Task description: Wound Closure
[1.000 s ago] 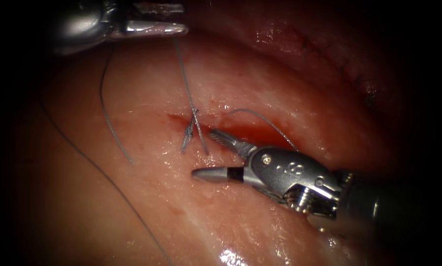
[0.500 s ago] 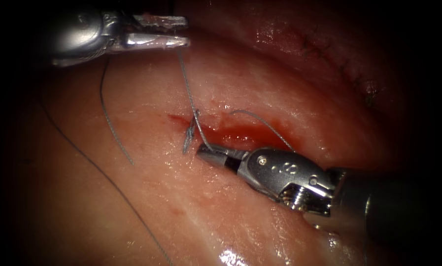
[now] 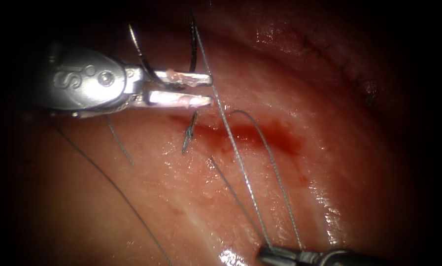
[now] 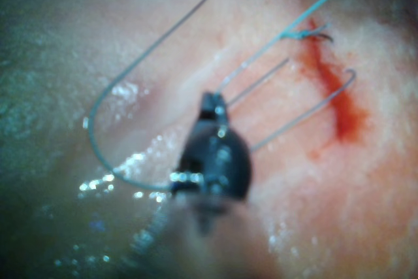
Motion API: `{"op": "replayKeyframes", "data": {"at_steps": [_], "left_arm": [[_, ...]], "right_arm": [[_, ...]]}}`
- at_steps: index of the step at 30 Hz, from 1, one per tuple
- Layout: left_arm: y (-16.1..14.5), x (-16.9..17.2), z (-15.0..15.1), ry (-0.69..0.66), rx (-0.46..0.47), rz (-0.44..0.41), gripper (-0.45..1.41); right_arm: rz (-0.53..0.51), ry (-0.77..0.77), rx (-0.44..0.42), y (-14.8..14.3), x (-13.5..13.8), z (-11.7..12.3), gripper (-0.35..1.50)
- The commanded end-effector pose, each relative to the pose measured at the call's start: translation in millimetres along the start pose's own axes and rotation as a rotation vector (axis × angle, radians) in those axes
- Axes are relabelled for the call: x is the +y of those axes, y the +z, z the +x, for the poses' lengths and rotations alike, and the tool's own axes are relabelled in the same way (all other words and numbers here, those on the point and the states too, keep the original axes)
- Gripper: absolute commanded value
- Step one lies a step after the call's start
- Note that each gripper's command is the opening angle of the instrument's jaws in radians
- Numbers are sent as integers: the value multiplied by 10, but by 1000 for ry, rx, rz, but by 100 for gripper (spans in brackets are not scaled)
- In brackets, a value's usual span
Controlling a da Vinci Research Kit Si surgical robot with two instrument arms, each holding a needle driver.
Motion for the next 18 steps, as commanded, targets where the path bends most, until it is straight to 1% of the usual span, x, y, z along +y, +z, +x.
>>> {"op": "replayKeyframes", "data": {"at_steps": [1,3,6,7,8,9,10,11,12,13,16,17,18], "left_arm": [[6,4,-6,-2,-2,-6,-45],[7,4,-6,-2,-1,-7,-45],[6,4,-6,-1,0,-8,-45],[5,2,-6,-2,2,-10,-45],[4,0,-6,-4,5,-14,-45],[2,-2,-5,-5,-5,-9,-45],[-4,-8,-4,-10,-12,18,-45],[-12,-14,-2,-22,-17,47,-45],[-26,-23,-1,-21,-18,79,-45],[-35,-29,-1,-21,-19,99,-45],[-75,-49,0,-20,-14,163,-45],[-99,-60,0,-18,-7,198,-45],[-108,-64,0,-24,-7,210,-45]], "right_arm": [[10,8,-9,-5,-25,-5,-35],[12,6,-9,-16,-41,1,-35],[19,12,3,-25,-58,16,-35],[11,15,36,-26,-58,29,-35],[5,5,58,-27,-56,34,24],[-18,-12,88,-27,-51,40,99],[-59,-32,119,-27,-44,46,125],[-86,-49,137,-27,-37,49,138],[-138,-66,155,-27,-26,53,148],[-148,-73,153,-28,-20,53,148],[-140,-71,155,-26,-9,48,148],[-134,-78,157,-24,-3,44,148],[-129,-79,159,-23,0,42,148]]}}
